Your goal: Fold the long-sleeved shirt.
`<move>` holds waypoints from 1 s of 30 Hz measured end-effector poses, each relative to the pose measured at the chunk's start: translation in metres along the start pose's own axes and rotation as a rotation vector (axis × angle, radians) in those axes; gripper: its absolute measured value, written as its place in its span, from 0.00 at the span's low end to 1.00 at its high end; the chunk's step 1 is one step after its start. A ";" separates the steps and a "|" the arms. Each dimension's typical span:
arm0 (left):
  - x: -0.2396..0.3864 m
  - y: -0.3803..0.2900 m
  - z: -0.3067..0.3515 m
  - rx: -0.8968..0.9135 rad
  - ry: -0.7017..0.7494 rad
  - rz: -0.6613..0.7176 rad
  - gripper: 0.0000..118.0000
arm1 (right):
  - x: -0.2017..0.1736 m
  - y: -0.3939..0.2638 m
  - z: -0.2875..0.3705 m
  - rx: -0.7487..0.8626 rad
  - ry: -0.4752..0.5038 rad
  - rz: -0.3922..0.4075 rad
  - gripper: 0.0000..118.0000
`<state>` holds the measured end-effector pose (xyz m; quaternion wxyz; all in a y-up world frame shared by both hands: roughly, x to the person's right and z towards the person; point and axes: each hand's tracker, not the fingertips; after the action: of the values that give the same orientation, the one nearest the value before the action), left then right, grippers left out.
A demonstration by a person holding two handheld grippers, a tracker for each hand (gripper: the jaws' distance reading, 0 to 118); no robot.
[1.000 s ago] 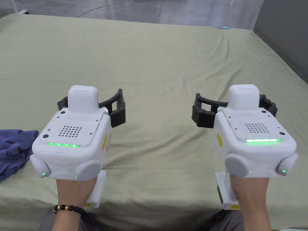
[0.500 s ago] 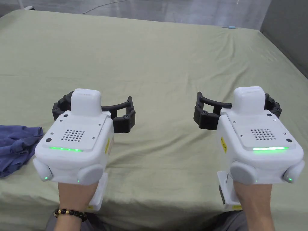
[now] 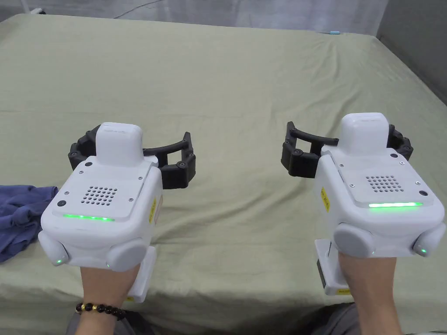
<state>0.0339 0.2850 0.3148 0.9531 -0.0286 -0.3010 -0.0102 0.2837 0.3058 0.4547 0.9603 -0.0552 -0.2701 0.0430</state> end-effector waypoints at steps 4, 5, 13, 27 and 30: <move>0.000 0.003 -0.003 -0.004 0.001 -0.008 1.00 | 0.003 0.002 -0.003 -0.007 -0.007 -0.011 1.00; 0.000 0.004 -0.003 0.000 0.001 -0.006 1.00 | 0.003 0.001 -0.002 -0.004 -0.009 -0.016 1.00; 0.006 0.011 -0.004 0.013 -0.005 -0.008 1.00 | 0.008 0.006 0.001 0.022 -0.032 -0.034 1.00; 0.009 0.015 -0.003 0.015 -0.015 -0.017 1.00 | 0.014 0.012 0.003 0.031 -0.053 -0.019 1.00; 0.008 0.015 -0.004 0.015 -0.011 -0.020 1.00 | 0.016 0.011 0.002 0.028 -0.052 -0.026 1.00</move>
<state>0.0432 0.2995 0.3159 0.9515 -0.0184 -0.3066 -0.0172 0.2950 0.3190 0.4633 0.9541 -0.0372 -0.2949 0.0357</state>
